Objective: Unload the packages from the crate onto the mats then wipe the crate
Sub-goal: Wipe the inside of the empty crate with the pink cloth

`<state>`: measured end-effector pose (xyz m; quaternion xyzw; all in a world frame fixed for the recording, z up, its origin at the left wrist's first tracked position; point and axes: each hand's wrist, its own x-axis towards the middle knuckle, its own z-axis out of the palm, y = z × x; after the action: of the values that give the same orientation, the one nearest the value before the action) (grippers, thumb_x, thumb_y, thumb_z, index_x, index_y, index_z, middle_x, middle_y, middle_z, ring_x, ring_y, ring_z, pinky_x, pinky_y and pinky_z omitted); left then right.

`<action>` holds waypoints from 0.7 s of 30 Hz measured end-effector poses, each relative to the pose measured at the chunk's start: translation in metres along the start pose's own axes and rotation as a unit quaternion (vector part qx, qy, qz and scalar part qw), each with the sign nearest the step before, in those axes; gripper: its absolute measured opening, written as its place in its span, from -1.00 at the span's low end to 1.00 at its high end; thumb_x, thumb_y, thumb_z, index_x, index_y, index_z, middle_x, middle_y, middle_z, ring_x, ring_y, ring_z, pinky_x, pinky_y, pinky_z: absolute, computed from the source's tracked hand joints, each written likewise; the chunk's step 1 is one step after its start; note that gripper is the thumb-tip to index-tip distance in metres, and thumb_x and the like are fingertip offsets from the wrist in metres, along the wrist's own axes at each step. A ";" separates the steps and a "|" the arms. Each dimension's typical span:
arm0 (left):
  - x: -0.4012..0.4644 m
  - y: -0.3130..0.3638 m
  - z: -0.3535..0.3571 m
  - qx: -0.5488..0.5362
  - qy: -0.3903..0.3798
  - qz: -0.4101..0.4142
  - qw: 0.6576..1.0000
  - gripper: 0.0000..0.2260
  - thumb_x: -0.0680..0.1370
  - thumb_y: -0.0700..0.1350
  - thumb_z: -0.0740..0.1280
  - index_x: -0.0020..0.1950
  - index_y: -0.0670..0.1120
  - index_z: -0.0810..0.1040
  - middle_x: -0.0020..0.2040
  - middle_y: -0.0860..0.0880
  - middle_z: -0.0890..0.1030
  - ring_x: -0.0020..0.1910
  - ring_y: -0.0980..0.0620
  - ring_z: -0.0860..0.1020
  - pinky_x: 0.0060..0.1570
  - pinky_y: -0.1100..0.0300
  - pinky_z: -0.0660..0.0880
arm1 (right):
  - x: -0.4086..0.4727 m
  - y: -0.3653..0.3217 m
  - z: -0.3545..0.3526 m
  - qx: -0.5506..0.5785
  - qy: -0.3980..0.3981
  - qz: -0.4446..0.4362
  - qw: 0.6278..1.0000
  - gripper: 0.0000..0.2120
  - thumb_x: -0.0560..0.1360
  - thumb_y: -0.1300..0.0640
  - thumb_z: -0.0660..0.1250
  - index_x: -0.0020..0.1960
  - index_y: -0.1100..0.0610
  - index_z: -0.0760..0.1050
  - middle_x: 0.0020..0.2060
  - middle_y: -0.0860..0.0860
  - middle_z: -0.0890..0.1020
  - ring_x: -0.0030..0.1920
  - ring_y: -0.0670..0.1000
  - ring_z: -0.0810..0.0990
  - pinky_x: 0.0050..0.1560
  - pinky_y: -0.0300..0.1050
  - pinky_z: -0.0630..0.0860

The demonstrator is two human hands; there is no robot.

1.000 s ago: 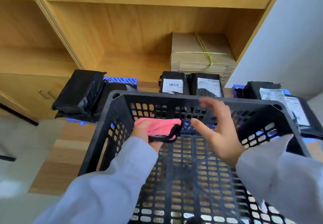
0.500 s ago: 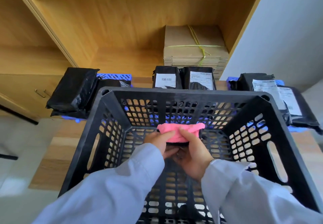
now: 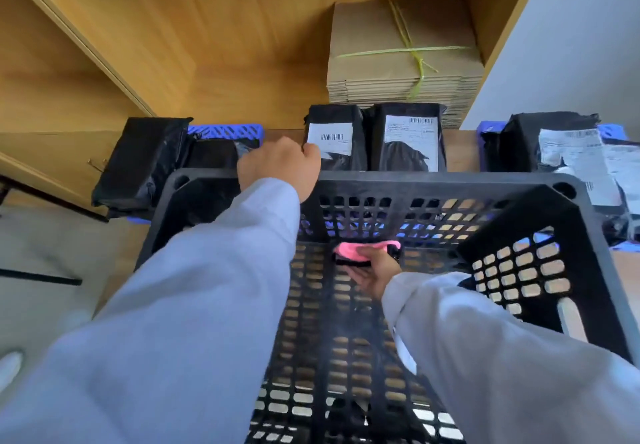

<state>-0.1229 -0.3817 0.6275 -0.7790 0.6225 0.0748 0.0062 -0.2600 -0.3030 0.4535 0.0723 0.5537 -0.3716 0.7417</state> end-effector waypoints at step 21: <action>0.002 -0.001 0.007 0.033 0.023 0.010 0.999 -0.56 0.55 0.06 0.05 -0.39 -0.14 0.49 -0.43 -0.07 0.47 -0.46 -0.02 0.37 -0.39 0.19 0.22 | -0.057 -0.018 0.054 -0.001 -0.106 -0.019 0.994 -0.84 0.58 0.36 0.27 0.14 0.38 0.52 0.03 0.26 0.67 -0.05 0.15 0.70 -0.13 -0.06 0.68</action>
<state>-0.1219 -0.3822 0.6207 -0.7737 0.6323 0.0365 0.0166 -0.2366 -0.3171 0.5293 0.0212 0.4741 -0.3902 0.7890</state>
